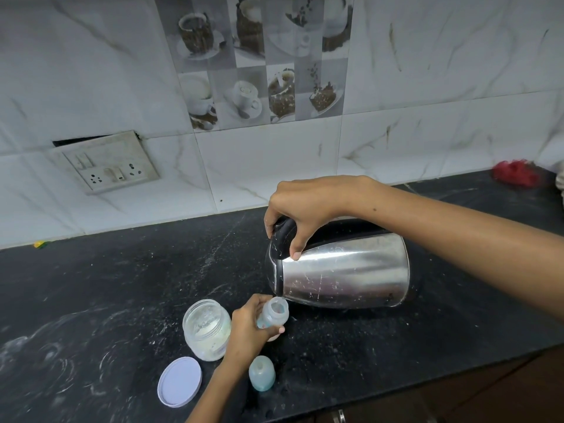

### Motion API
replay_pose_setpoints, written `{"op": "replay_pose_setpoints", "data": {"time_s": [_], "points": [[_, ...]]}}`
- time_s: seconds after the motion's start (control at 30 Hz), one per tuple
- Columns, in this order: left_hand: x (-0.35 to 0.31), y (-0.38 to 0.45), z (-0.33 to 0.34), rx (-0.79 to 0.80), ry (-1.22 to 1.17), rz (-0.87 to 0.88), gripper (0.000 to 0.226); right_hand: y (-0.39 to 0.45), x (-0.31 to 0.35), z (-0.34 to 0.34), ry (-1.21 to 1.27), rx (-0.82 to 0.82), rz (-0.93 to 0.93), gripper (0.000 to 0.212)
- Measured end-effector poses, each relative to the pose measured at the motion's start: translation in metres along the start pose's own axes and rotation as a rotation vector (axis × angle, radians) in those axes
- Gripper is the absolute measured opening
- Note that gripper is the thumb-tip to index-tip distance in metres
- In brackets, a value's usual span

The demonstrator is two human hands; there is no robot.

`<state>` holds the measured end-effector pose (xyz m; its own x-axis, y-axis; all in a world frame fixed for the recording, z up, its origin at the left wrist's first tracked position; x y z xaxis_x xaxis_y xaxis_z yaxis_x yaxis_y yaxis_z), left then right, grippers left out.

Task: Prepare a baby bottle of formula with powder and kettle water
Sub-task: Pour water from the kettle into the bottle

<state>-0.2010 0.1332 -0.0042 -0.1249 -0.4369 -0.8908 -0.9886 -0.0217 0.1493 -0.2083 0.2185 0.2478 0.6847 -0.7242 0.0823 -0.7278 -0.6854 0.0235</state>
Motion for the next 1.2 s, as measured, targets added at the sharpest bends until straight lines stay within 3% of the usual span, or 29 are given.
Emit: {"op": "replay_pose_setpoints", "data": {"time_s": [1.2], "points": [[-0.0020, -0.0001, 0.0011, -0.007, 0.006, 0.008, 0.055, 0.0034, 0.0080, -0.0039, -0.045, 0.031, -0.027, 0.044]]}}
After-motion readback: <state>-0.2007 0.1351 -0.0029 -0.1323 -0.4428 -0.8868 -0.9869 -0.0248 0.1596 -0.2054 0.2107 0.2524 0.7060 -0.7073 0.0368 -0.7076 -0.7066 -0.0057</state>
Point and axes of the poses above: each hand's wrist, its own y-axis towards the middle knuckle, its own z-axis out of the palm, x = y × z, the point moved 10 cm from there along y, towards the middle knuckle, and after that the axes turned 13 degrees about -x, right-handed, at the moved point
